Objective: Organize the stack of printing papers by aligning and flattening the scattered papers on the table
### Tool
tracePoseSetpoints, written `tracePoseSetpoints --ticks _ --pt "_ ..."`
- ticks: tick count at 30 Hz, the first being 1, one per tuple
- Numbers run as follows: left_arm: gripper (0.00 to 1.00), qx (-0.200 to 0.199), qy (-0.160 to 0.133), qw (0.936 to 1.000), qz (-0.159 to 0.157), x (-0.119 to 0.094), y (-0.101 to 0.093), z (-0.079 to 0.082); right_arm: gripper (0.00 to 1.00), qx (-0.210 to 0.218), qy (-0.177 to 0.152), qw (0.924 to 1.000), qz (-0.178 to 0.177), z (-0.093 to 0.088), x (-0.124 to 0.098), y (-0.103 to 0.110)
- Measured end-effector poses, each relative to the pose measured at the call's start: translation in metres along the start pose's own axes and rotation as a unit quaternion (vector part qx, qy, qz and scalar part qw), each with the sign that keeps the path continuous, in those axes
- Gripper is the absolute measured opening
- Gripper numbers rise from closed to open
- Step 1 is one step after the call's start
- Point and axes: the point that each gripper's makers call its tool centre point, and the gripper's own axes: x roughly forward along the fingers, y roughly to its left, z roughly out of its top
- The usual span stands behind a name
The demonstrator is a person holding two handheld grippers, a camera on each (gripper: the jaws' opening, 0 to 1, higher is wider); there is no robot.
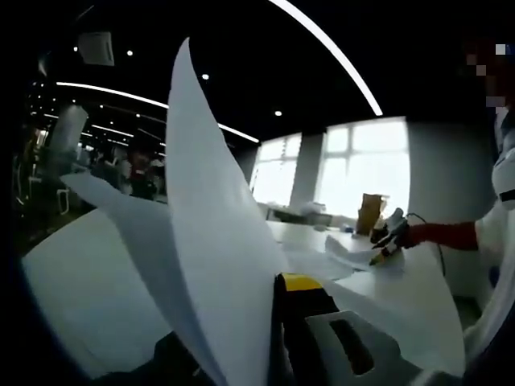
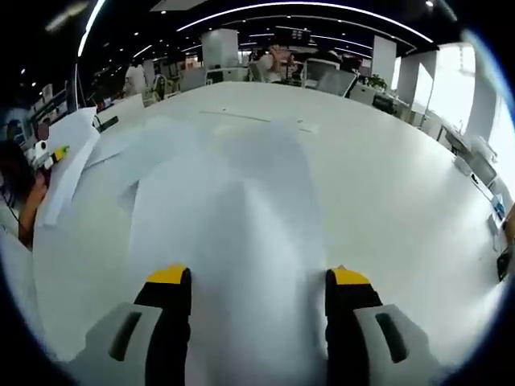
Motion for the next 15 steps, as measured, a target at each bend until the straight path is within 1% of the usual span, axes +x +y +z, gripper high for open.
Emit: tracePoseSetpoints --ticks 3,4,5,10,15 --pt "0.07 0.0 0.0 1.0 0.0 -0.0003 0.0 0.0001 0.63 -0.009 -0.002 1.0 -0.003 -0.0007 -0.0018 0.0027" --pt "0.07 0.0 0.0 1.0 0.0 -0.0003 -0.0001 0.0002 0.63 -0.015 -0.003 0.9999 -0.006 -0.0002 -0.0024 0.0034" --pt "0.07 0.0 0.0 1.0 0.0 -0.0003 -0.0002 0.0002 0.64 -0.031 -0.007 0.9994 -0.011 0.0014 -0.0034 0.0035" --pt "0.07 0.0 0.001 1.0 0.0 -0.0005 -0.0004 0.0001 0.64 -0.065 -0.008 0.9976 -0.021 0.0041 -0.0062 0.0083" --pt "0.07 0.0 0.0 1.0 -0.001 -0.0008 -0.0005 0.0005 0.64 -0.067 -0.004 0.9975 -0.022 0.0035 -0.0066 0.006"
